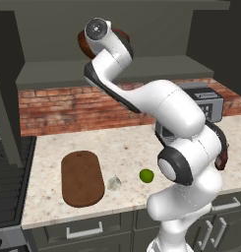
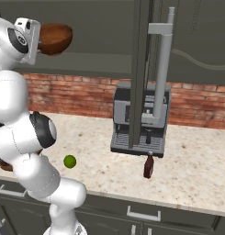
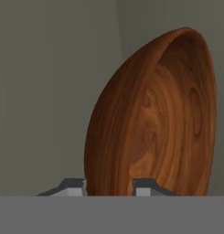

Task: Open the cabinet. Place the bowl and condiment on the counter. Then place the lime and garlic on the cutting board.

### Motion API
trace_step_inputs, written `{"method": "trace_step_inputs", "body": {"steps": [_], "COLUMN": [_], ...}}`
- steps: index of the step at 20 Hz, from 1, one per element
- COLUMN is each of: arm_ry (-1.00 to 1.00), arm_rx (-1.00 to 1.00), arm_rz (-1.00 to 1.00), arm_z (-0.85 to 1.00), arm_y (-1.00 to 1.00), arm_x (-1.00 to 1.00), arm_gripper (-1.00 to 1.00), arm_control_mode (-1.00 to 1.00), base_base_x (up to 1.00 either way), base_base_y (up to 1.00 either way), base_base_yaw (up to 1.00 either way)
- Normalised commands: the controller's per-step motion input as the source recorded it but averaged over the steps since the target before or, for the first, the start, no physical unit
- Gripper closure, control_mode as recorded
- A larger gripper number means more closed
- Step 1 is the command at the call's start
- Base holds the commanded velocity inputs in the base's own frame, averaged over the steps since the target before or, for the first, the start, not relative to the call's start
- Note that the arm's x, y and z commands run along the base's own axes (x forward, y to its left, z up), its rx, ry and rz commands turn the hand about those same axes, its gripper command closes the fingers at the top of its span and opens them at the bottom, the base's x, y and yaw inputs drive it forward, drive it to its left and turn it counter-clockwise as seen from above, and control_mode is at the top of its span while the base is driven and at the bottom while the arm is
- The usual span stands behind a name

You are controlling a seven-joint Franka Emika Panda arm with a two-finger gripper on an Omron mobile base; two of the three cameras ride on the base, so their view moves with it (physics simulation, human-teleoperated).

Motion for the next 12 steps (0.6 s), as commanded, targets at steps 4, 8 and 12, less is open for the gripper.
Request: {"method": "trace_step_inputs", "body": {"steps": [4, 8, 12], "arm_ry": [0.0, 0.0, 0.0], "arm_rx": [0.0, 0.0, 0.0], "arm_rz": [0.0, 0.01, 0.04], "arm_z": [-0.03, -0.03, -0.01], "arm_y": [0.0, 0.0, 0.0], "arm_x": [-0.93, -1.0, -1.0], "arm_gripper": [1.0, 1.0, 1.0], "arm_control_mode": [-1.0, -1.0, -1.0], "base_base_x": [0.0, 0.0, 0.0], "base_base_y": [0.0, 0.0, 0.0], "base_base_yaw": [0.0, 0.0, 0.0]}}
